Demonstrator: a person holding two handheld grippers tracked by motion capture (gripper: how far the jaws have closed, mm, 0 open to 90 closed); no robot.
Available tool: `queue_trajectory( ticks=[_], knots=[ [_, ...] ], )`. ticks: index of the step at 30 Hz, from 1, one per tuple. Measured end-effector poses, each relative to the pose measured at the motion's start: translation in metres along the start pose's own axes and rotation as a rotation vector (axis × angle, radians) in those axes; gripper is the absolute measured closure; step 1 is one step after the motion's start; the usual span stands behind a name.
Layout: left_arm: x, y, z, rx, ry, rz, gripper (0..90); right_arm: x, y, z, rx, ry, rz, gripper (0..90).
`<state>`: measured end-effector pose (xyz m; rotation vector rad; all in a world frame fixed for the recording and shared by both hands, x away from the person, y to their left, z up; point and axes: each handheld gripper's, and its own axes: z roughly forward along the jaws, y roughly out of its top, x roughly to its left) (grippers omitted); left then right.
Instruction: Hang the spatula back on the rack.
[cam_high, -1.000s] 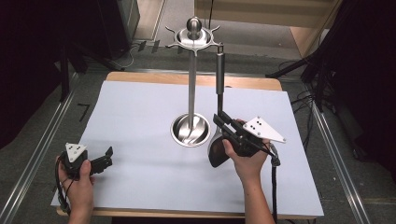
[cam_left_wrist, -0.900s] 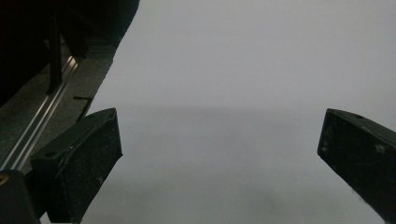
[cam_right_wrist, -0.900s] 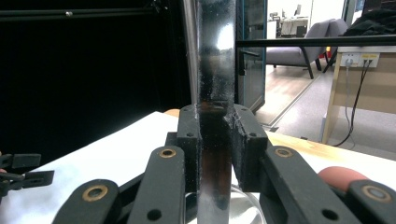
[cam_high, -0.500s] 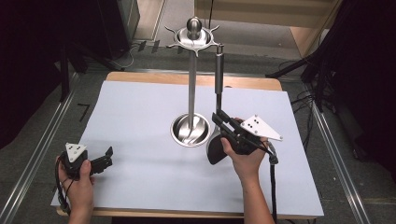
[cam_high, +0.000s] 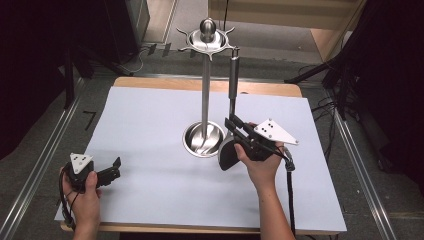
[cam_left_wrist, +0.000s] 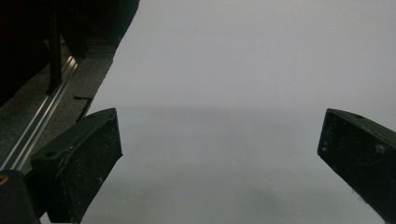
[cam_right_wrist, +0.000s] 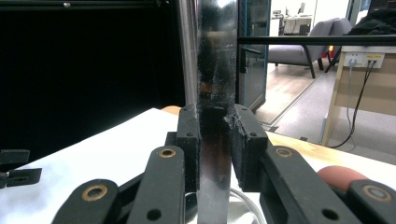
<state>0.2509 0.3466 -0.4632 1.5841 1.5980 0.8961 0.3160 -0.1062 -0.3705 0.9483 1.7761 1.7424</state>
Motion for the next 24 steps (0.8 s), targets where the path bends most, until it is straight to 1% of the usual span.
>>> queue_trajectory(
  ticks=[8, 11, 13, 19, 24],
  knots=[
    [0.0001, 0.0000, 0.0000, 0.000, 0.000, -0.001, 0.3, -0.0010, 0.0014, 0.0058, 0.014, -0.006, -0.008, 76.2],
    [0.0002, 0.0001, 0.0000, 0.001, -0.001, -0.001, 0.3, -0.0006, 0.0014, 0.0060, 0.013, -0.008, -0.006, 76.1],
    [0.0002, 0.0001, 0.0000, 0.002, -0.001, 0.000, 0.4, -0.0002, 0.0014, 0.0068, 0.013, -0.021, -0.002, 75.9],
    [0.0003, 0.0001, -0.0001, 0.002, -0.001, -0.003, 0.4, -0.0008, 0.0022, 0.0080, 0.018, -0.023, -0.004, 75.7],
    [0.0003, 0.0002, 0.0000, 0.003, -0.001, -0.003, 0.3, -0.0013, 0.0028, 0.0084, 0.021, -0.026, 0.007, 75.3]
  ],
)
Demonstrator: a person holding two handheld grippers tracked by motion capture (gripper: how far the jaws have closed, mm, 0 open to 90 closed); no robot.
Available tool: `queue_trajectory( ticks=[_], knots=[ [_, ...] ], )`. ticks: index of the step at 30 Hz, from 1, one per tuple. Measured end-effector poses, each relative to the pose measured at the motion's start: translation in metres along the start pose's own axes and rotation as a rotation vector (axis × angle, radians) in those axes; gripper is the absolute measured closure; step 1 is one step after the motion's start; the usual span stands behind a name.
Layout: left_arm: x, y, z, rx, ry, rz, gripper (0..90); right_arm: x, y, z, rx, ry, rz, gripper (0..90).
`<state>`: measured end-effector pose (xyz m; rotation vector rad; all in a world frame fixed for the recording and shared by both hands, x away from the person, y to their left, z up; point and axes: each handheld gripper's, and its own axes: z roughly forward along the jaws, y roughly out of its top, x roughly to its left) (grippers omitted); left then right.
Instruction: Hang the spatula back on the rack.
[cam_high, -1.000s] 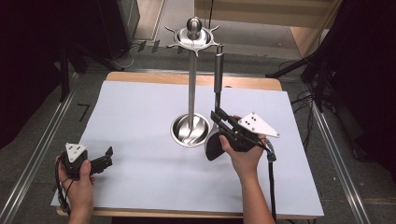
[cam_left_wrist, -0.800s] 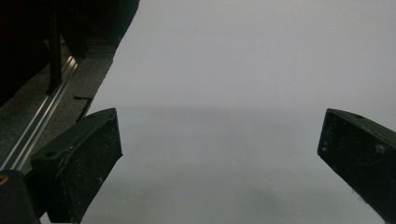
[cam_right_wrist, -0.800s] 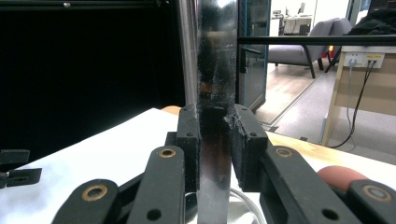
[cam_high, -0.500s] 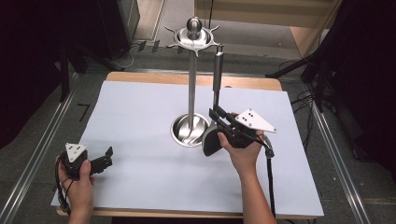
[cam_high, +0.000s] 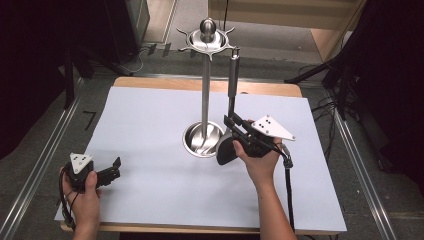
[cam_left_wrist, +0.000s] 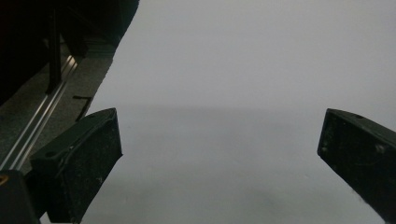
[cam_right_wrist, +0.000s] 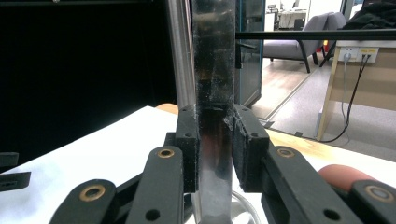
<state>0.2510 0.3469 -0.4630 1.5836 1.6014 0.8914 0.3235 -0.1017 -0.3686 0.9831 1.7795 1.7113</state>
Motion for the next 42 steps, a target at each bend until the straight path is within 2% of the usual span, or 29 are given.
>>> queue_trajectory(
  ticks=[3, 8, 10, 11, 24, 30, 34, 36, 38, 42],
  knots=[
    [0.000, 0.000, 0.000, 0.001, 0.000, 0.001, 0.3, -0.001, 0.000, 0.000, 0.002, 0.007, 0.015, 74.9],
    [0.000, 0.000, 0.000, 0.002, 0.000, 0.001, 0.3, -0.003, 0.000, 0.000, 0.003, 0.009, 0.011, 74.5],
    [0.000, 0.000, 0.000, 0.003, 0.000, 0.002, 0.3, -0.003, 0.001, 0.000, 0.004, 0.002, 0.019, 73.6],
    [0.000, 0.000, 0.000, 0.003, -0.001, 0.002, 0.4, -0.004, 0.001, -0.001, 0.001, -0.018, 0.018, 70.8],
    [0.000, 0.000, 0.000, 0.002, -0.001, 0.003, 0.3, -0.008, 0.001, -0.006, 0.007, -0.041, 0.018, 63.9],
    [0.000, 0.000, 0.000, 0.003, -0.001, 0.003, 0.4, -0.016, -0.004, -0.012, 0.024, -0.072, 0.030, 51.3],
    [0.000, 0.000, 0.000, 0.002, -0.001, 0.002, 0.3, -0.023, -0.008, -0.017, 0.047, -0.118, 0.042, 35.6],
    [0.000, 0.000, 0.000, 0.001, 0.001, 0.003, 0.4, -0.025, -0.009, -0.018, 0.049, -0.124, 0.041, 33.9],
    [0.000, 0.000, 0.000, 0.001, 0.001, 0.003, 0.4, -0.029, -0.013, -0.022, 0.059, -0.151, 0.038, 27.4],
    [0.000, 0.000, 0.000, 0.001, 0.001, 0.005, 0.3, -0.035, -0.018, -0.027, 0.075, -0.173, 0.051, 23.8]
  ],
)
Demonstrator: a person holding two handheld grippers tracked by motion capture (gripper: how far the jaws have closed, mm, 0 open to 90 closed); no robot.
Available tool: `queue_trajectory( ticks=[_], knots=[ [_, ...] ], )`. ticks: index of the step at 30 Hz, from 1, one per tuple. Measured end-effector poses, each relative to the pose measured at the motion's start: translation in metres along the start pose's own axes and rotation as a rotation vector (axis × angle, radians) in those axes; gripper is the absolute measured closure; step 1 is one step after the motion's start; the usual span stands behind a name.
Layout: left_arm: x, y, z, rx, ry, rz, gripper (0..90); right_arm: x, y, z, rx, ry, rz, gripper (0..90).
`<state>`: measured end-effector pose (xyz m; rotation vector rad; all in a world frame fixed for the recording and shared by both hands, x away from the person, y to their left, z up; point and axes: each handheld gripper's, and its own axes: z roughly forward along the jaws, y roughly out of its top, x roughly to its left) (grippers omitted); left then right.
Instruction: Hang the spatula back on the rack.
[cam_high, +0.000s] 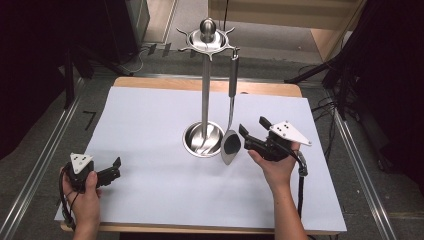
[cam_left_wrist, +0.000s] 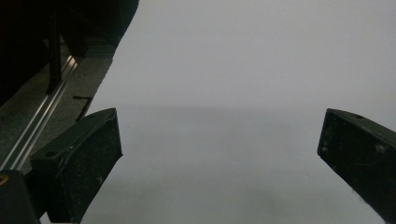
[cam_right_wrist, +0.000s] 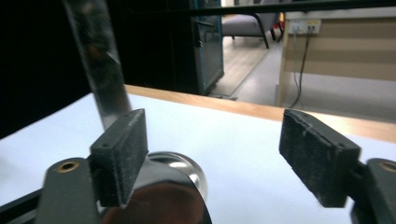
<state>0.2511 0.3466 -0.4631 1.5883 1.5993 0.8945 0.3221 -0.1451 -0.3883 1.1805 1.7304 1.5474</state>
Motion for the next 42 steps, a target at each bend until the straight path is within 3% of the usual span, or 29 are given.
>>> queue_trajectory(
  ticks=[5, 7, 15, 23, 42],
  knots=[
    [0.000, 0.000, 0.000, 0.000, 0.001, -0.001, 0.4, -0.011, -0.007, -0.005, 0.016, -0.032, 0.007, 22.8],
    [0.000, 0.000, 0.000, -0.002, 0.001, -0.001, 0.3, -0.015, -0.013, -0.008, 0.026, -0.098, -0.009, 25.9],
    [-0.001, 0.000, 0.000, -0.003, 0.005, 0.002, 0.3, -0.033, -0.027, -0.018, 0.049, -0.132, 0.044, 24.7],
    [-0.001, 0.000, 0.000, -0.003, 0.004, 0.002, 0.4, -0.051, -0.045, -0.026, 0.099, -0.194, 0.044, 22.2],
    [-0.001, 0.000, -0.001, -0.005, 0.003, 0.001, 0.4, -0.089, -0.077, -0.051, 0.147, -0.309, 0.060, 24.7]
  ],
)
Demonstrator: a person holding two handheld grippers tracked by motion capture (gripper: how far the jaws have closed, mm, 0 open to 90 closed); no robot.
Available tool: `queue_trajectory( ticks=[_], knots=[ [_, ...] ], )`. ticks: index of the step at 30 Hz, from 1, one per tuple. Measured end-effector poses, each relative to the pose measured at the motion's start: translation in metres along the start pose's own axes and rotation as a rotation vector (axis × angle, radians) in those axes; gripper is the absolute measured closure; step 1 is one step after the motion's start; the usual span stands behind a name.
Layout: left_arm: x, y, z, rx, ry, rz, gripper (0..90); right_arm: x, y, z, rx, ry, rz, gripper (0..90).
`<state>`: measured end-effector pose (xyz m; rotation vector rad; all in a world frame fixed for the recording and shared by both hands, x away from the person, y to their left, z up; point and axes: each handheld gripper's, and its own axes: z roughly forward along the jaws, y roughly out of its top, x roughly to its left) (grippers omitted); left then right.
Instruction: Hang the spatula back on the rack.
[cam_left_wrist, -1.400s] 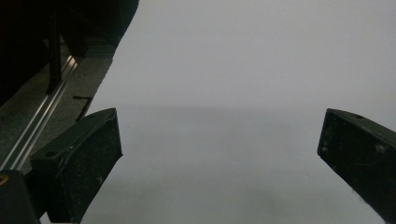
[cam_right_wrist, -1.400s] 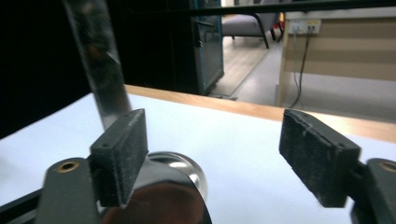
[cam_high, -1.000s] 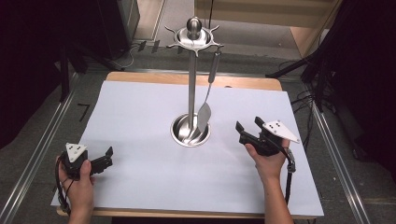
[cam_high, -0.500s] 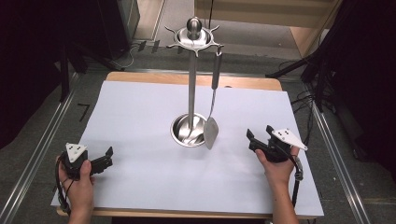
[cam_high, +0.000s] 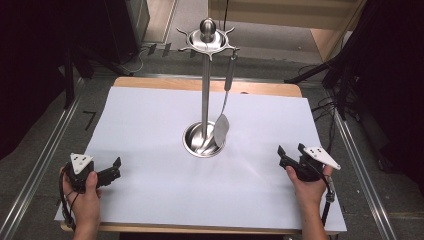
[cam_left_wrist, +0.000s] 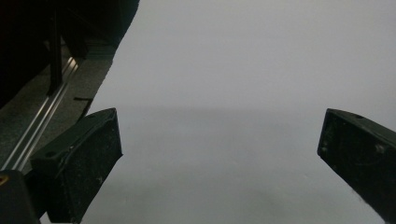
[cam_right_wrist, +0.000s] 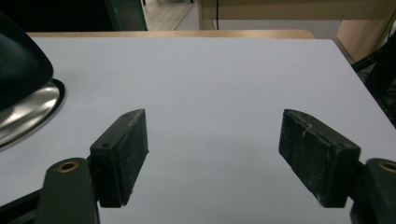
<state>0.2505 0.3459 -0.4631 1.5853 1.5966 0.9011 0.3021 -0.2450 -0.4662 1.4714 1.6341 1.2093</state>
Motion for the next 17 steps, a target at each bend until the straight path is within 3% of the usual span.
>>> queue_trajectory(
  ticks=[10, 17],
  knots=[
    [0.000, 0.000, -0.001, 0.001, -0.003, 0.005, 0.4, -0.028, -0.014, -0.014, 0.053, -0.046, -0.003, 24.8],
    [0.000, 0.000, 0.000, 0.004, -0.004, 0.007, 0.4, -0.036, -0.016, -0.015, 0.039, -0.026, 0.065, 25.8]
  ],
)
